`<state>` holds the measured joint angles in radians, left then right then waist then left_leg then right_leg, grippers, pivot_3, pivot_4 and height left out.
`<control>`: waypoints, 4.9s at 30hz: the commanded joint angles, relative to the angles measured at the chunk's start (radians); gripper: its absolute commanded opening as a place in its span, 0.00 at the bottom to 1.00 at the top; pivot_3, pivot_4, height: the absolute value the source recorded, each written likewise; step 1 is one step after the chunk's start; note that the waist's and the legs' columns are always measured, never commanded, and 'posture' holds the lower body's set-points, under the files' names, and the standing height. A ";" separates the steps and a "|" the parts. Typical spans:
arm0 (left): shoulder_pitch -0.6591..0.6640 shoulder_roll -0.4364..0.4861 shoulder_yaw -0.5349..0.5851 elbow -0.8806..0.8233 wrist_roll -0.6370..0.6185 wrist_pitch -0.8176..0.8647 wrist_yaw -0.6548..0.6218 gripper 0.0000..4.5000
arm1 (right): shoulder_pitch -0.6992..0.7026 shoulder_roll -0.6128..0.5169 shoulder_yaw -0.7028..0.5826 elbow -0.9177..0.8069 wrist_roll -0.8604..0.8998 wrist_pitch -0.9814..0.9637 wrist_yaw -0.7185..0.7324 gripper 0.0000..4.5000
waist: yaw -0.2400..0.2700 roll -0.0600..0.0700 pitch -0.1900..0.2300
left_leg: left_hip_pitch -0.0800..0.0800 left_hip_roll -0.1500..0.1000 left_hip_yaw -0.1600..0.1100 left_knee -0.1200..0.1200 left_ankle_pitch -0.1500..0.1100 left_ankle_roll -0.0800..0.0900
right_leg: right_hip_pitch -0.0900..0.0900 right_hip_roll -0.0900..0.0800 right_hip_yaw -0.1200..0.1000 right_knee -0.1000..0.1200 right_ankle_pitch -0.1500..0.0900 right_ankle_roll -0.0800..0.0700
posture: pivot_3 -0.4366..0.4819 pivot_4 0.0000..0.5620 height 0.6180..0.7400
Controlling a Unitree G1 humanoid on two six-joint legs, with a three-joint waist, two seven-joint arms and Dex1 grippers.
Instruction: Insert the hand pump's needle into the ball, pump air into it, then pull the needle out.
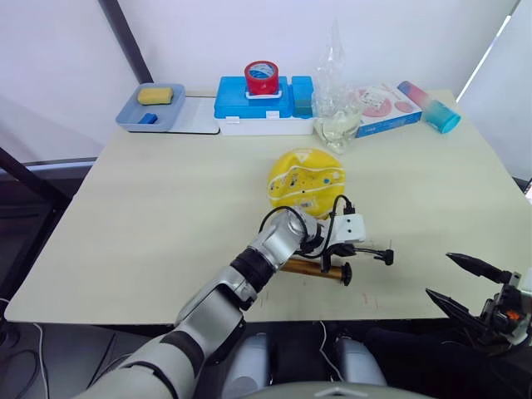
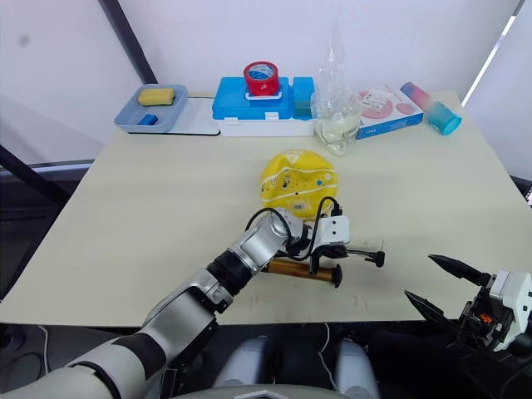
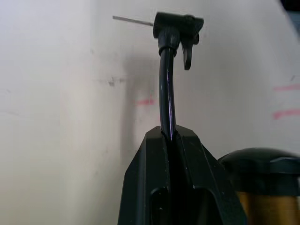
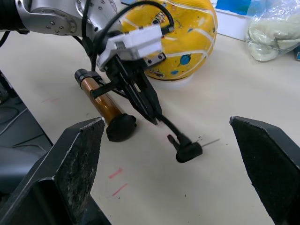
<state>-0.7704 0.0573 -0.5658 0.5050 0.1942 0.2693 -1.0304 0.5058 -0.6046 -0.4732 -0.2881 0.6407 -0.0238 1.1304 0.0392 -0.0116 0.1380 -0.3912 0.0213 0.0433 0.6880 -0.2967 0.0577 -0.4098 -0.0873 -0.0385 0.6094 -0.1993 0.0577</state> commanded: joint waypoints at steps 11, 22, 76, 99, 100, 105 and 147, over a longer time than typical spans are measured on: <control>0.159 0.044 0.170 -0.198 -0.219 -0.170 -0.029 0.00 | -0.032 0.064 0.007 -0.149 0.121 0.238 -0.262 1.00 | 0.001 0.001 -0.001 | -0.001 0.000 -0.010 0.002 0.002 -0.003 | 0.000 0.002 -0.004 0.006 -0.001 -0.003 | 0.48 0.27 0.97; 0.255 0.029 0.233 -0.165 -0.302 -0.338 -0.010 0.00 | -0.183 0.086 0.057 -0.312 0.552 0.620 -0.690 1.00 | -0.001 0.002 -0.001 | -0.006 0.000 -0.023 0.008 0.004 -0.006 | 0.001 0.013 0.002 0.015 -0.005 -0.009 | 0.48 0.27 0.97; 0.272 -0.018 0.264 -0.076 -0.345 -0.449 0.023 0.00 | -0.320 0.192 0.182 -0.312 0.753 0.670 -1.084 0.29 | -0.026 0.002 -0.001 | -0.010 -0.002 -0.025 0.010 0.004 -0.005 | 0.006 0.059 0.108 0.015 -0.020 0.011 | 0.48 0.27 0.97; 0.279 -0.008 0.258 -0.077 -0.346 -0.449 0.002 0.00 | -0.274 0.216 0.163 -0.265 0.698 0.629 -0.983 0.29 | -0.027 0.002 -0.001 | -0.009 -0.002 -0.023 0.010 0.004 -0.005 | 0.005 0.058 0.110 0.015 -0.021 0.011 | 0.48 0.27 0.97; 0.279 -0.008 0.258 -0.076 -0.346 -0.450 0.001 0.00 | -0.275 0.217 0.160 -0.260 0.698 0.628 -0.982 0.29 | -0.027 0.002 -0.001 | -0.009 -0.002 -0.023 0.010 0.004 -0.005 | 0.006 0.058 0.110 0.015 -0.021 0.011 | 0.48 0.27 0.97; 0.280 -0.010 0.259 -0.073 -0.345 -0.450 0.002 0.00 | -0.265 0.213 0.160 -0.254 0.675 0.628 -0.959 0.29 | -0.027 0.002 -0.001 | -0.009 -0.002 -0.023 0.010 0.004 -0.005 | 0.006 0.058 0.110 0.015 -0.021 0.011 | 0.48 0.27 0.97; 0.080 0.322 0.473 -0.431 -0.437 0.083 0.135 0.99 | -0.320 -0.225 0.169 -0.319 0.118 0.551 -0.493 0.07 | -0.025 0.000 0.000 | -0.011 0.000 -0.017 0.010 0.004 -0.005 | 0.006 0.056 0.102 0.016 -0.022 0.015 | 0.48 0.27 0.97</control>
<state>-0.6647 0.3563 -0.1194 0.1000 -0.2368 0.3187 -0.9045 0.1855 -0.8213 -0.2814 -0.5825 0.7941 0.5684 0.6119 0.0142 -0.0114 0.1382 -0.4020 0.0212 0.0264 0.6976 -0.2928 0.0528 -0.4042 -0.0315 0.0637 0.6250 -0.2208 0.0731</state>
